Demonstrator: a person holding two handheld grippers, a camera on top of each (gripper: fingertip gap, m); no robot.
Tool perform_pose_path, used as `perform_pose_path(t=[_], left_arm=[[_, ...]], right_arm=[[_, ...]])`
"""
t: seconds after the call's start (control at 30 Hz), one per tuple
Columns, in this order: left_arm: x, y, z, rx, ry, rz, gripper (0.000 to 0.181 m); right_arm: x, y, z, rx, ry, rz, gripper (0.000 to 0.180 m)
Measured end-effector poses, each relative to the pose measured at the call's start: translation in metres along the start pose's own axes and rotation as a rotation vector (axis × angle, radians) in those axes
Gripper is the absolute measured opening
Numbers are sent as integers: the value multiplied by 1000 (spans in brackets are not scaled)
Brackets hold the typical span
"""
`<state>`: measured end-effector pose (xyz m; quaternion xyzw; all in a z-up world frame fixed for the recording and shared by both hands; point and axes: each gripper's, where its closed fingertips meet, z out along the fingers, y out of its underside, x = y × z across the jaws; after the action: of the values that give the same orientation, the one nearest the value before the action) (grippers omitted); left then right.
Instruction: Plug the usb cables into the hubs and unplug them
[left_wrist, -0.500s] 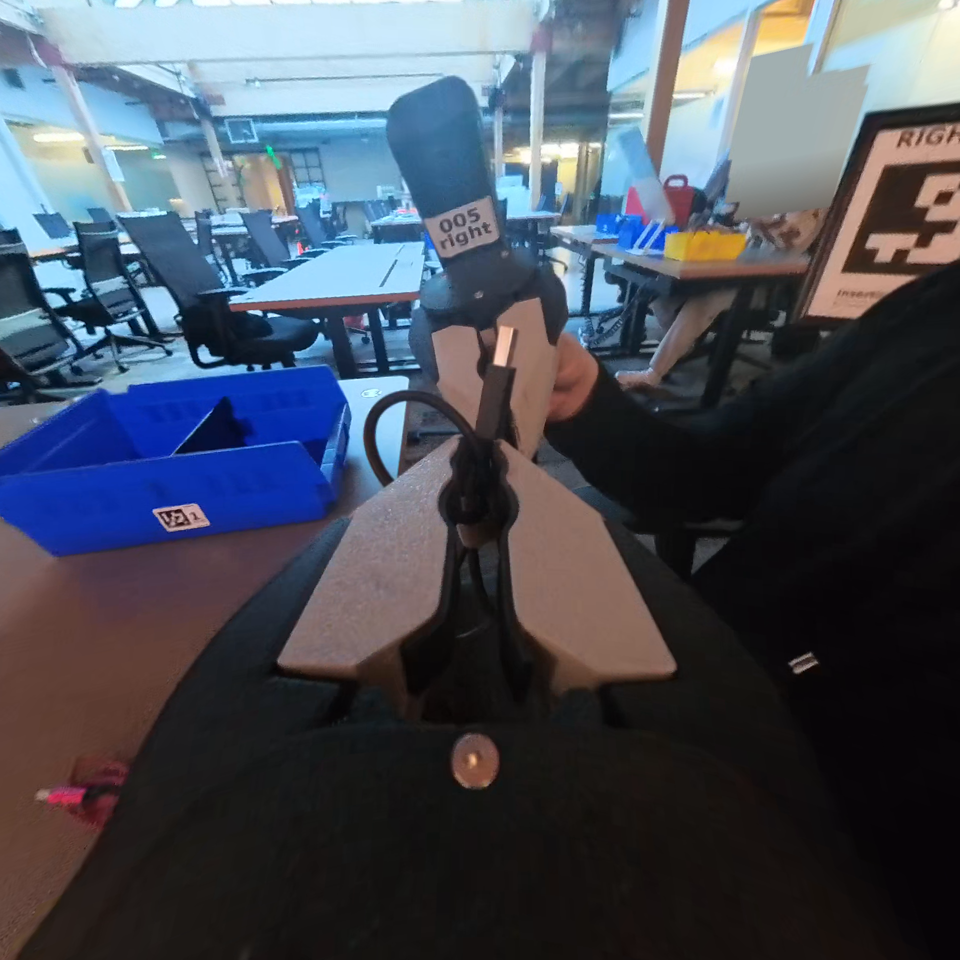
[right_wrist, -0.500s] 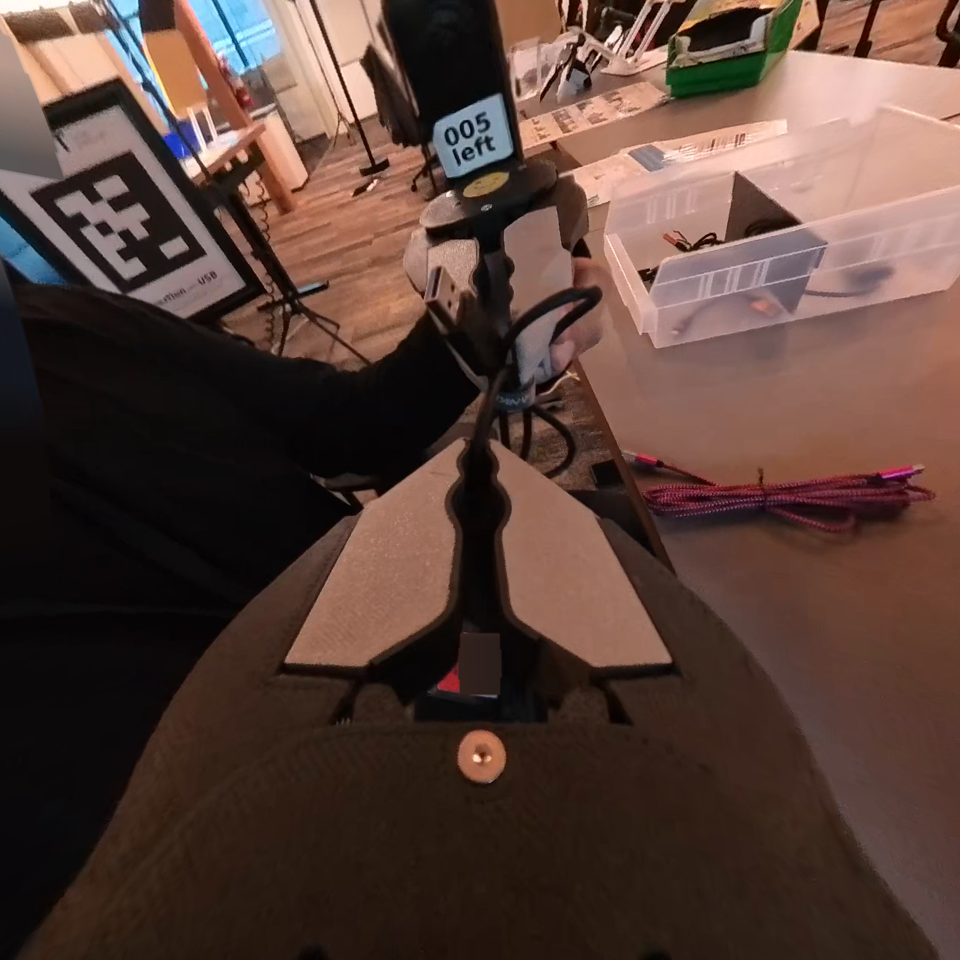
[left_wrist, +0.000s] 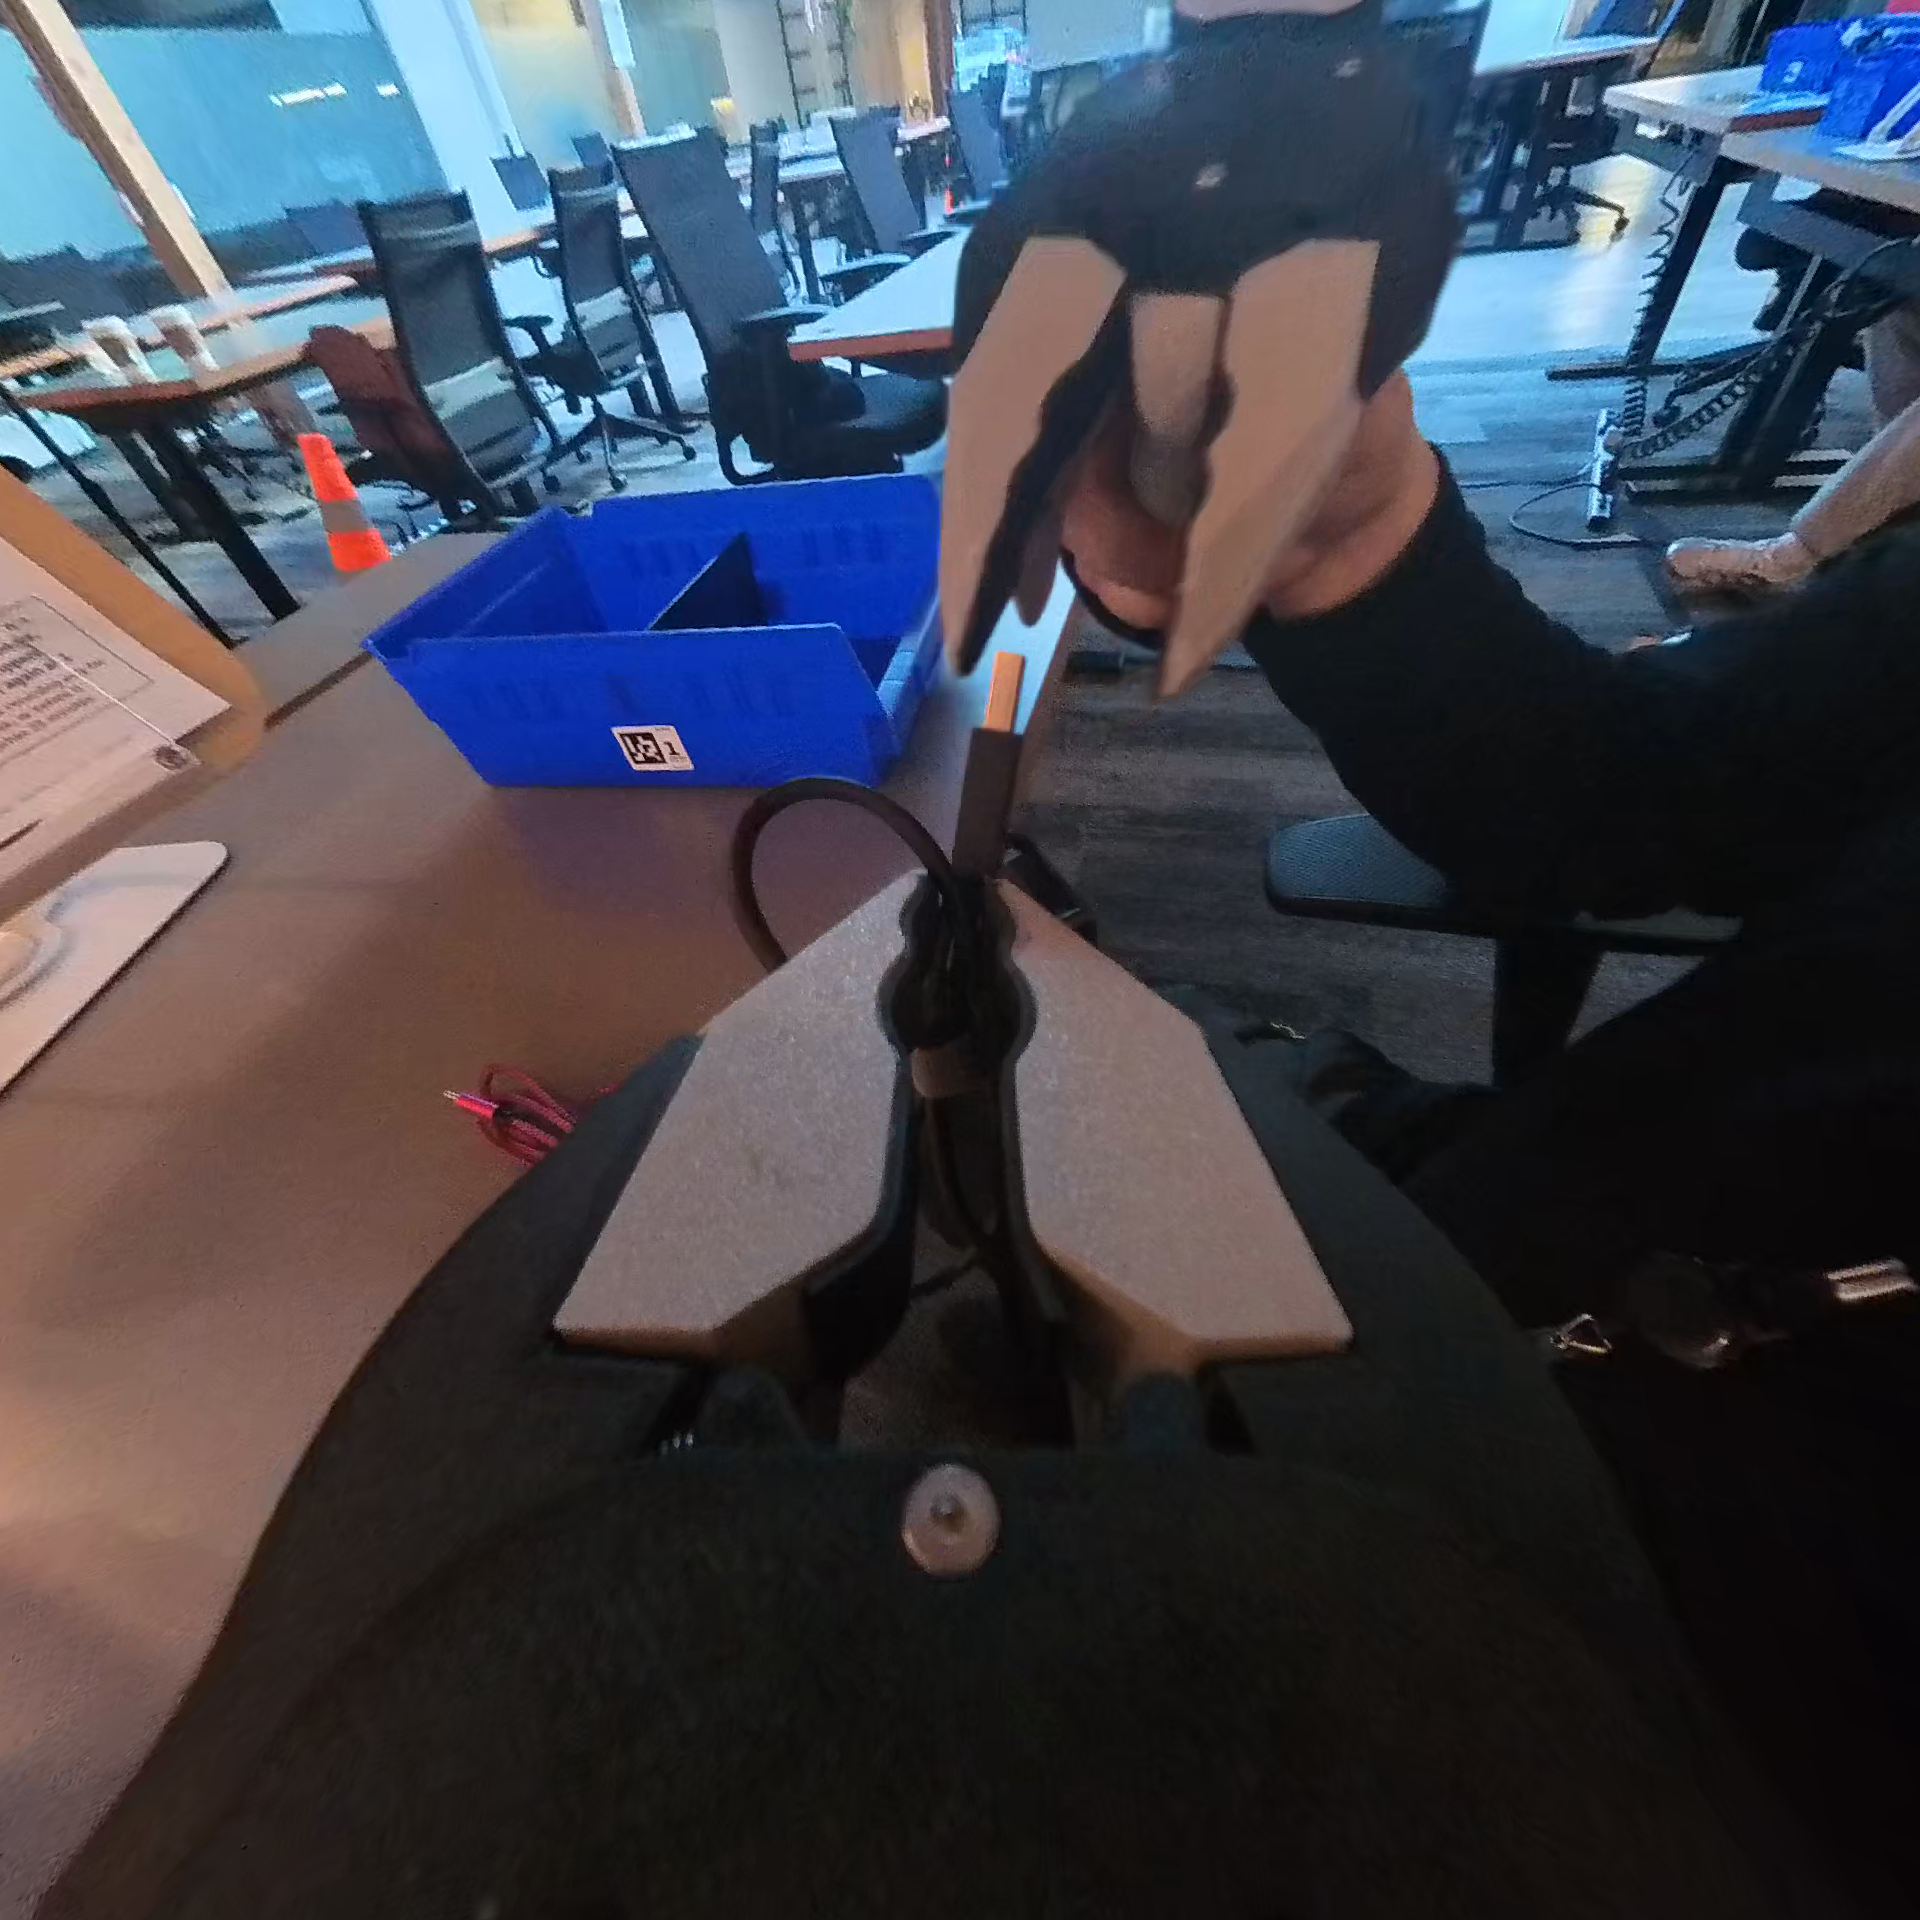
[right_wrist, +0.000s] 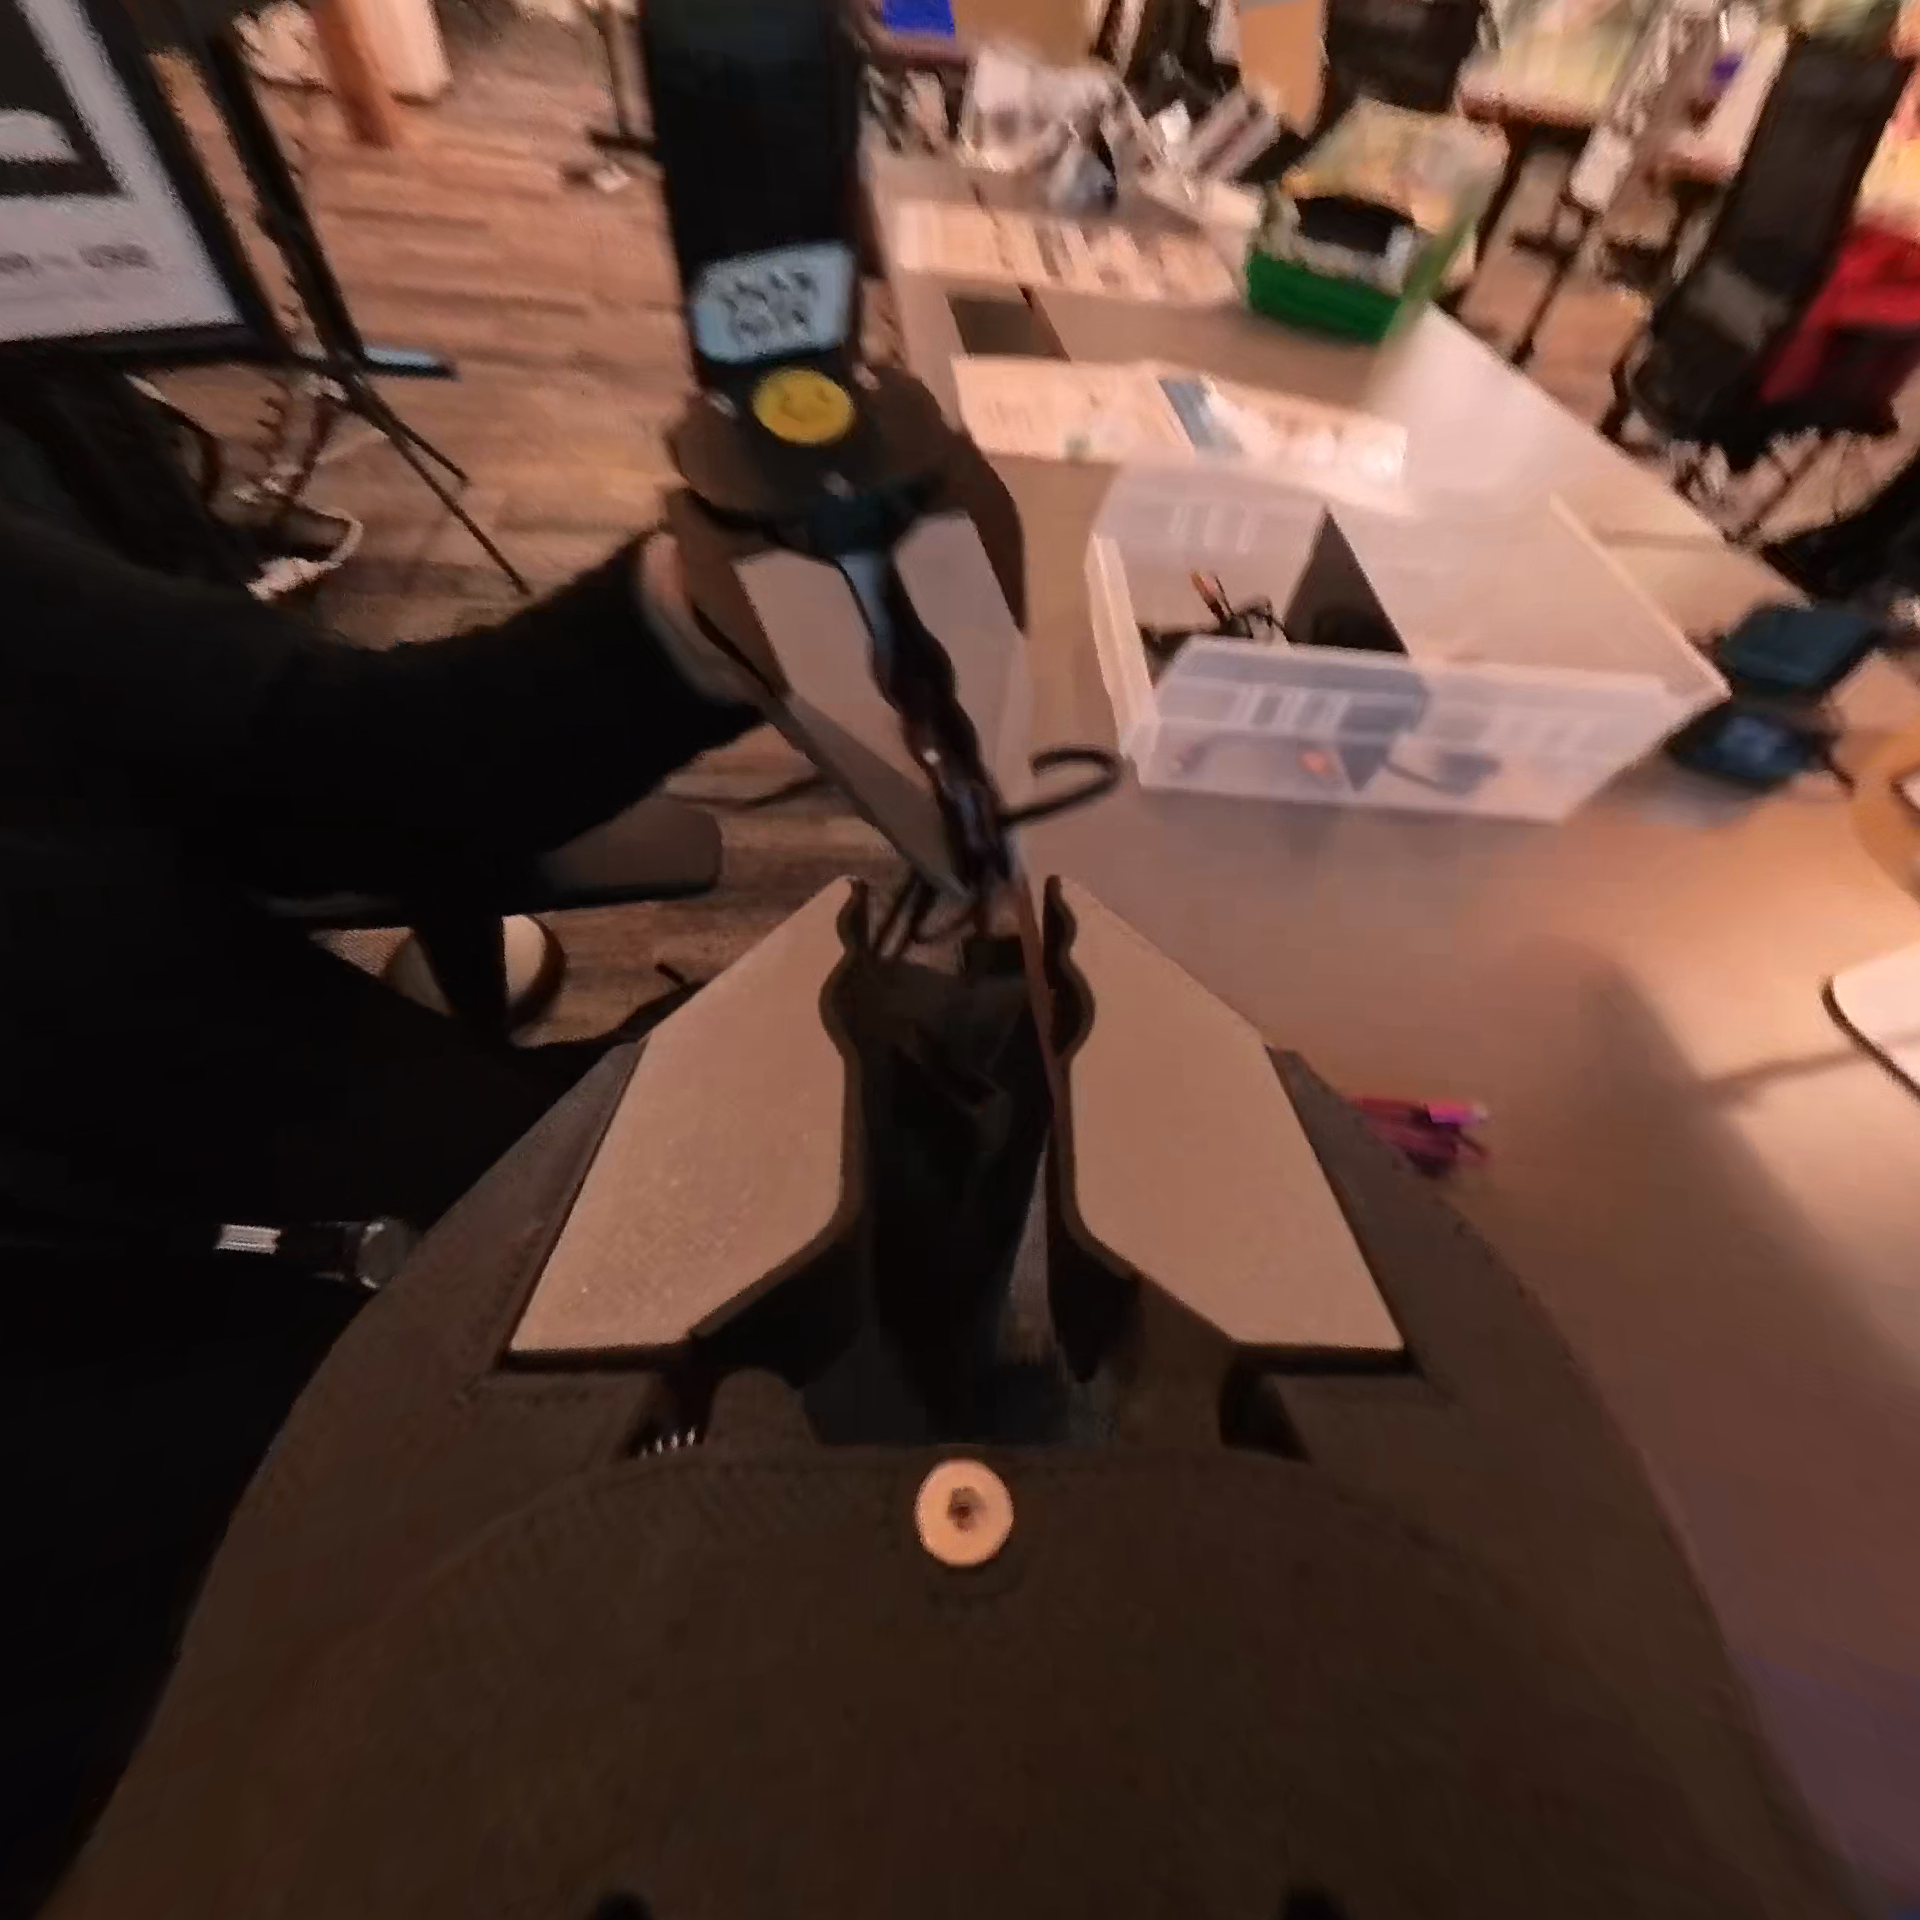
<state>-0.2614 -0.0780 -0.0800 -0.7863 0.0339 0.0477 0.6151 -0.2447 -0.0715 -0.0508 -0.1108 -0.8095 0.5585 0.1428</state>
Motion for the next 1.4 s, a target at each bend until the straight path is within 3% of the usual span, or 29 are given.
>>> perform_pose_path(t=[0.07, 0.17, 0.33, 0.7, 0.77, 0.97, 1.17, 1.4], left_arm=[[2, 1, 4, 4, 24, -12, 6], [4, -3, 7, 32, 53, -45, 6], [4, -4, 5, 24, 77, -45, 8], [-22, -7, 4, 21, -106, 90, 4], [-27, -11, 0, 35, -133, 92, 4], [-59, -42, -35, 228, -295, 67, 4], [-104, -66, -102, 387, -497, 14, 3], [-122, -60, -139, 447, -528, -55, 3]], right_arm=[[-5, -2, 6, 7, -4, -29, 29], [8, 3, 13, -40, 128, -88, 6], [6, 4, 11, -46, 135, -68, 6], [26, 6, 8, 9, 201, 35, 6], [31, 6, 3, 27, 204, 66, 15], [40, 1, -13, 99, 184, 138, 20], [47, 4, -20, 100, 207, 150, 18], [55, 13, -14, 74, 208, 172, 19]])
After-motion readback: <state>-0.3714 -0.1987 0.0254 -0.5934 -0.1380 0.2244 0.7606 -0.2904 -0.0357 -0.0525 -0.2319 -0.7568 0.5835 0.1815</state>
